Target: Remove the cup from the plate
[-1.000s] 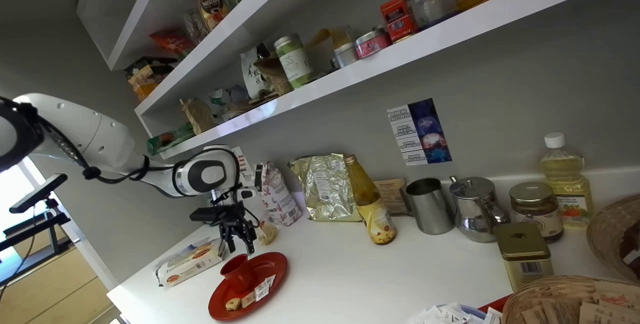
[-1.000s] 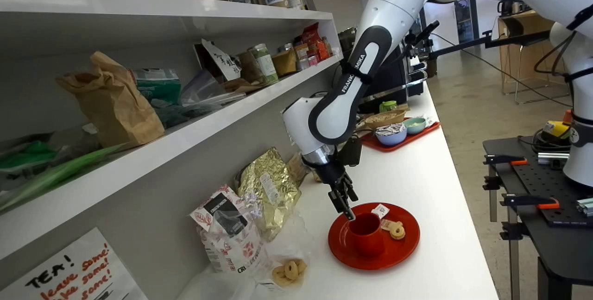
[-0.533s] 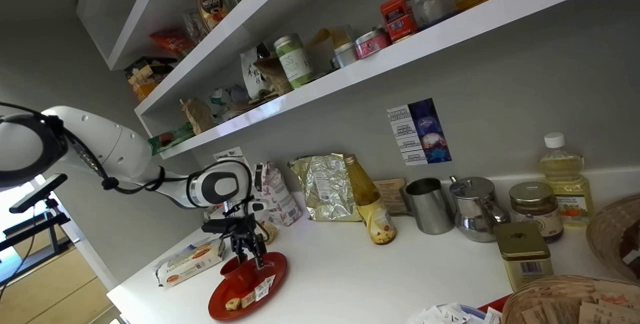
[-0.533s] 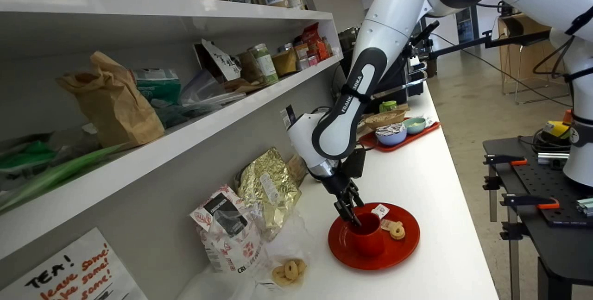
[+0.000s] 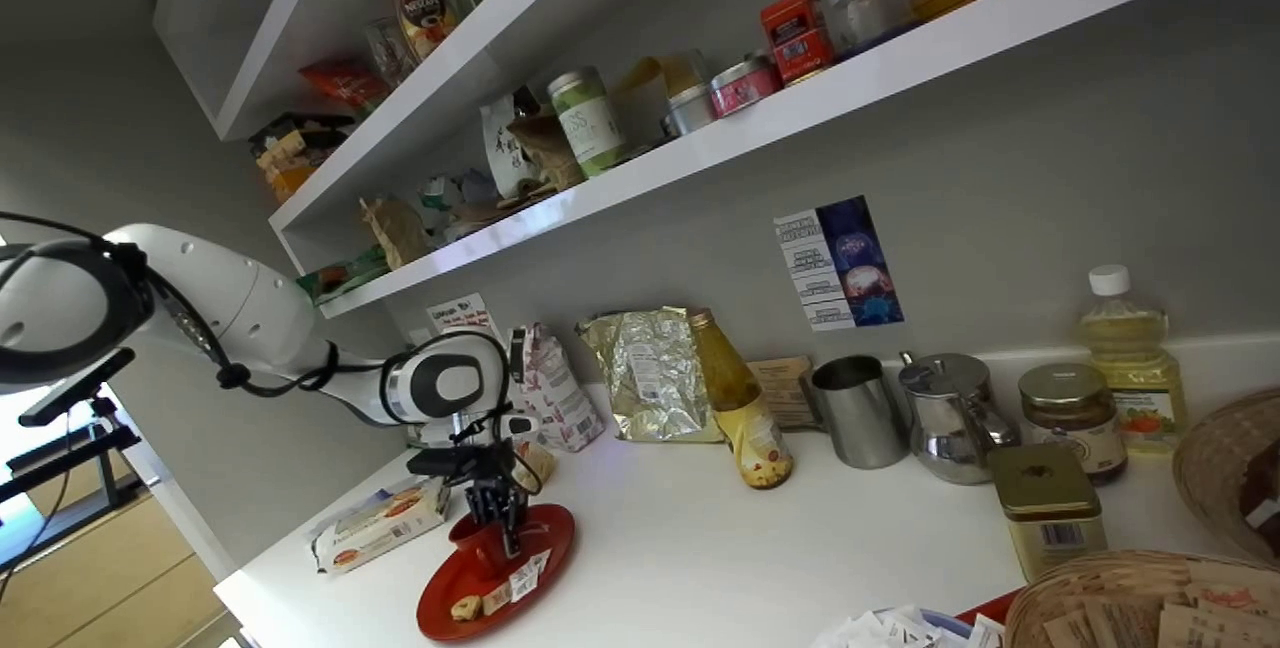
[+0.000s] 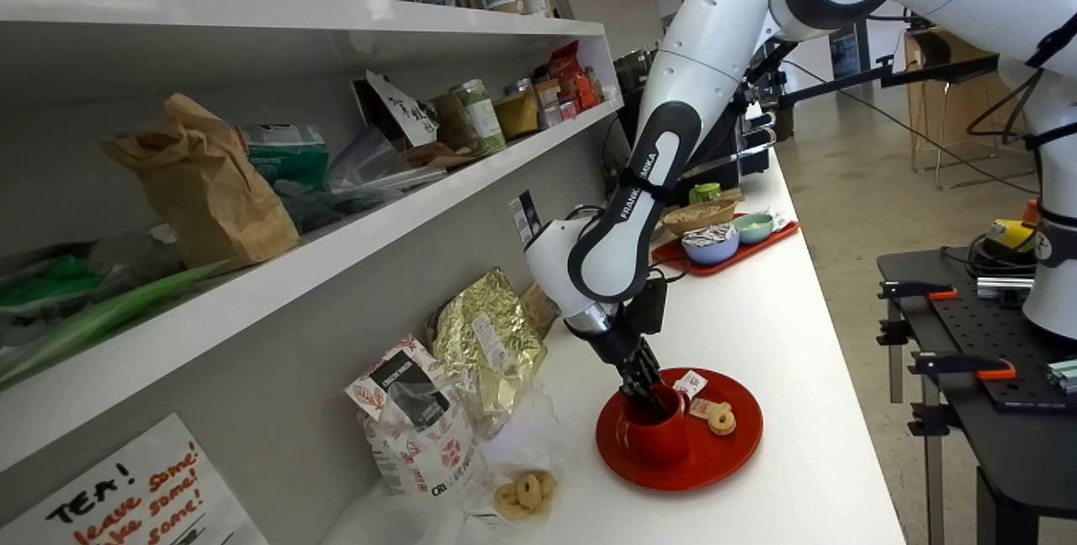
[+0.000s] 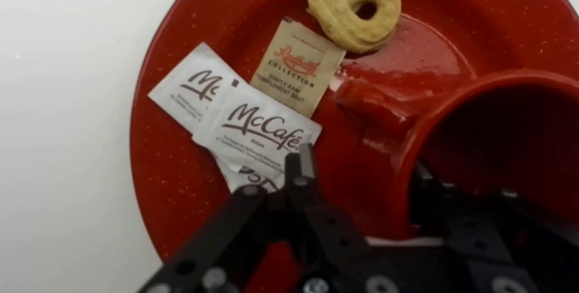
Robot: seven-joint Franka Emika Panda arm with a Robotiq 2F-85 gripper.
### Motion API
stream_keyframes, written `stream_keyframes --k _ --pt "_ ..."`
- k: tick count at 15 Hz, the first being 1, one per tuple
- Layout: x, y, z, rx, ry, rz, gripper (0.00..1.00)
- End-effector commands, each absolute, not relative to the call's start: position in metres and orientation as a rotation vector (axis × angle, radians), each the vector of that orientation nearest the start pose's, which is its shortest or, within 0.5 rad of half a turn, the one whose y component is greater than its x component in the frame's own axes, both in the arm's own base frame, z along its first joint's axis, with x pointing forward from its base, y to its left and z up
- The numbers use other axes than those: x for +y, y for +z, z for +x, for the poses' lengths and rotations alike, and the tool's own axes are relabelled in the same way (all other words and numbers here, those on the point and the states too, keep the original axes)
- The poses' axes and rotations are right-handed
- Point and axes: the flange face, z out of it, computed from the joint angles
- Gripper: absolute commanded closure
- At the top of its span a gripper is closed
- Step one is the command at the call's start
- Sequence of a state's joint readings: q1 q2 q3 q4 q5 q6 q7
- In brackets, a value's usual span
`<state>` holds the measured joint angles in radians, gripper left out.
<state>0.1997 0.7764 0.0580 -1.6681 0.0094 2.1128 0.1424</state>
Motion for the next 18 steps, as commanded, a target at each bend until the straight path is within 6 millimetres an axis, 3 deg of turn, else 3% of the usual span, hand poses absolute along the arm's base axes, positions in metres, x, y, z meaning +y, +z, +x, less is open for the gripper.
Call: stream_keyframes --k 1,3,7,11,15,18 --pt "0.163 0.129 0.625 -0.130 0.559 -3.128 0.87" --pt "0.161 0.129 0.626 -0.128 0.571 -3.125 0.99" --pt "0.158 0.139 0.629 -0.136 0.575 -3.114 0.98" --pt "0.143 0.171 0.632 -0.138 0.514 -3.106 0.98" --pt "0.109 0.216 0.635 -0.092 0.402 -3.108 0.98" --pt "0.068 0.243 0.633 -0.014 0.338 -3.099 0.98"
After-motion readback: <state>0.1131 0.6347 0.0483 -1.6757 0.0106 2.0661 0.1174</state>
